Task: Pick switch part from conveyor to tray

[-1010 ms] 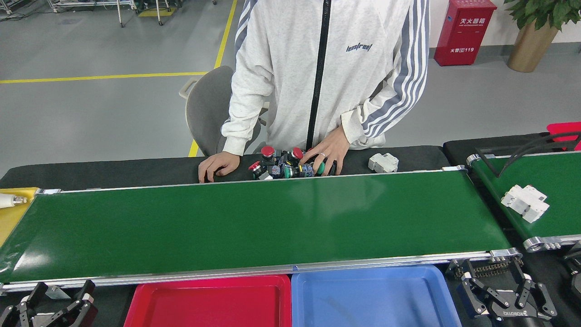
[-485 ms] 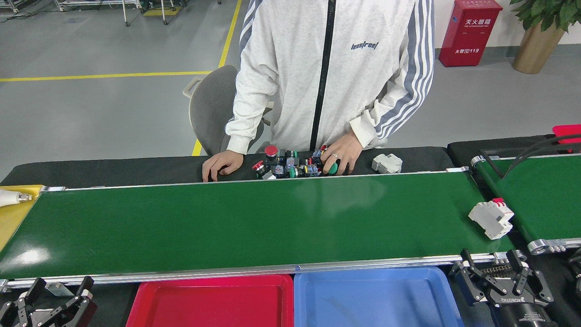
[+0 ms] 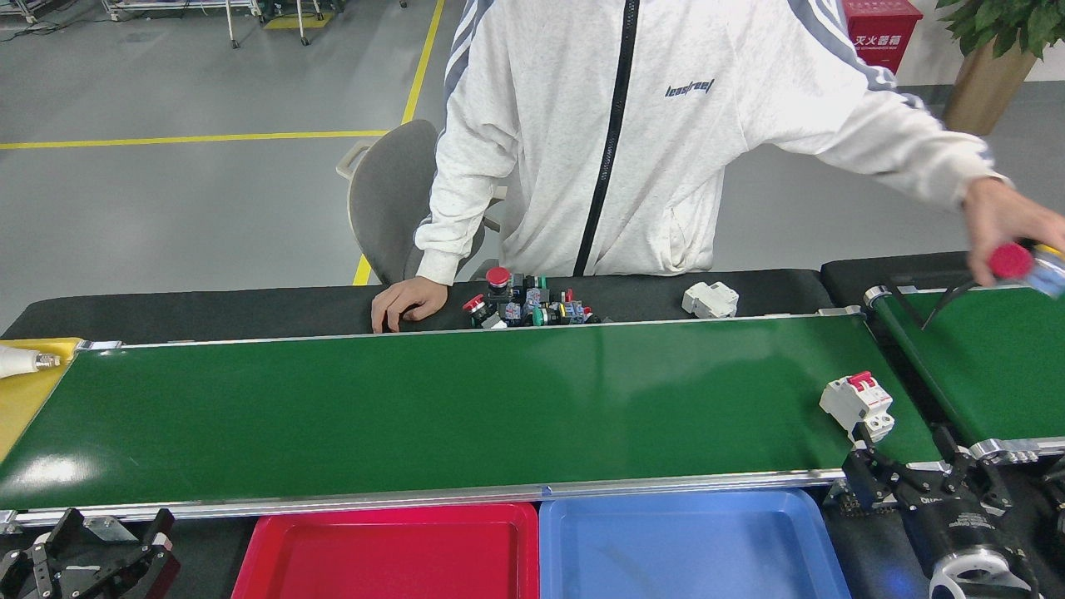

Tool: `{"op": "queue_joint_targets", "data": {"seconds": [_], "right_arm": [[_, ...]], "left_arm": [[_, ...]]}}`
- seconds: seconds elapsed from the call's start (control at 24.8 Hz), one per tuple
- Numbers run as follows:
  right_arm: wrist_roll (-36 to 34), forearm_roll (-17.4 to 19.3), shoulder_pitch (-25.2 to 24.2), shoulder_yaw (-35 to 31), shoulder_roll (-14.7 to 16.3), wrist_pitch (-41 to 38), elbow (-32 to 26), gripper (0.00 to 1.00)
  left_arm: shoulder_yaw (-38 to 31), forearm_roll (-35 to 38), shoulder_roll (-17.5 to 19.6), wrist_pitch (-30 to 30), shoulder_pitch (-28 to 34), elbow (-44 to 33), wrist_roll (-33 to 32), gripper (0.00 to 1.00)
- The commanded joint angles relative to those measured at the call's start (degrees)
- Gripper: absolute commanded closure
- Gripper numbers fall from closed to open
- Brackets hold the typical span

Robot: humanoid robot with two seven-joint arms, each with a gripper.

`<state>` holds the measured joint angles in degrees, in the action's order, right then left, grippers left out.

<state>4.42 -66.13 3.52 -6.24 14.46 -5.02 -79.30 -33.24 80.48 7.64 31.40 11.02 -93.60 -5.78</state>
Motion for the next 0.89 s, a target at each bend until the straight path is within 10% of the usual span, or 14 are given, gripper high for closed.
{"op": "queue_joint_targets", "data": {"seconds": [0.0, 0.2, 0.36, 0.44, 0.69, 0.85], "right_arm": [[0.32, -0.05, 1.93, 1.85, 0.39, 0.10, 0.37, 0.00], [2.52, -0.05, 4.04, 5.10, 0.04, 2.21, 1.07, 0.10], [3.13, -0.14, 4.74, 7.30, 0.65, 2.47, 1.16, 0.83], [3.13, -0.14, 4.65, 7.83, 0.65, 2.47, 1.16, 0.95], [2.61, 0.04, 2.81, 7.83, 0.48, 1.77, -2.36, 0.99], [0.06, 0.48, -7.04, 6.51, 0.83, -5.52, -13.87, 0.99]], "left_arm": [[-0.07, -0.15, 0.62, 0.42, -0.91, -0.71, 0.50, 0.00], [-0.16, -0.15, 0.62, 0.42, -1.35, -0.62, 0.42, 0.00], [-0.42, -0.15, 0.71, 0.42, -1.35, -0.62, 0.42, 0.00], [-0.68, -0.15, 0.71, 0.42, -1.26, -0.44, 0.50, 0.00], [-1.30, -0.15, 0.71, -0.02, -1.26, -0.36, 0.50, 0.00], [-4.11, -0.15, 0.53, -0.11, -1.17, -0.53, 0.50, 0.00]]}}
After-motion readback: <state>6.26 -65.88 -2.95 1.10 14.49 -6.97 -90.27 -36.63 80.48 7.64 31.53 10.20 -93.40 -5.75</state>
